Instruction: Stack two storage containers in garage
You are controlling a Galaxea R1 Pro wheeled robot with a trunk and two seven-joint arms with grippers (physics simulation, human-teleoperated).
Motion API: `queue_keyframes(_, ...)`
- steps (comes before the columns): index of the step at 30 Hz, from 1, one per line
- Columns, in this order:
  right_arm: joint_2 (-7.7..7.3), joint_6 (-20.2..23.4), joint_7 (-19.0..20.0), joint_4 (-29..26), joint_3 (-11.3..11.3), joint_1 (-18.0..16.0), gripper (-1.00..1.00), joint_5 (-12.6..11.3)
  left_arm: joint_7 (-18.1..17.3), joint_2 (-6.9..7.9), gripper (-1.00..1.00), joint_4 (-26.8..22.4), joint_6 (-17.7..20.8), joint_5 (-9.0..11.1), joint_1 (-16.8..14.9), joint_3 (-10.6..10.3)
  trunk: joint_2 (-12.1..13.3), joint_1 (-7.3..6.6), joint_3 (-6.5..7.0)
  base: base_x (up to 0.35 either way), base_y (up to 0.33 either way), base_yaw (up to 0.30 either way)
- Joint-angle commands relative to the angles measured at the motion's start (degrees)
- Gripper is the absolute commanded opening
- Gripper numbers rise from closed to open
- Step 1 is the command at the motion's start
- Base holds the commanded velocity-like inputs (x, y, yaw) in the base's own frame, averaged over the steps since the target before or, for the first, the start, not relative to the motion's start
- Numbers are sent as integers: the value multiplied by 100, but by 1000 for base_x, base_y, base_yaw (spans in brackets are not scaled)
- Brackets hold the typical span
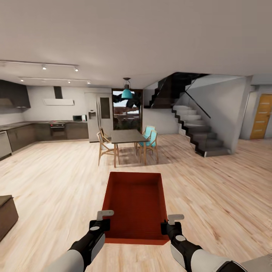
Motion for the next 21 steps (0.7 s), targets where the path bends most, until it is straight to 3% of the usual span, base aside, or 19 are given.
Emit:
queue_keyframes(1,0,-11,8,10,-59,-2,-100,-61,53,52,-100,-200,25,-113,-5,157,-7,5,-10,321,0,-283)
queue_keyframes(12,0,-11,8,10,-59,-2,-100,-59,53,52,-100,-200,25,-106,-5,157,-7,5,-31,321,0,-272)
queue_keyframes(21,0,-15,8,10,-59,-2,-100,-56,53,52,-100,-197,25,-105,-5,157,-7,5,-36,321,0,-41)
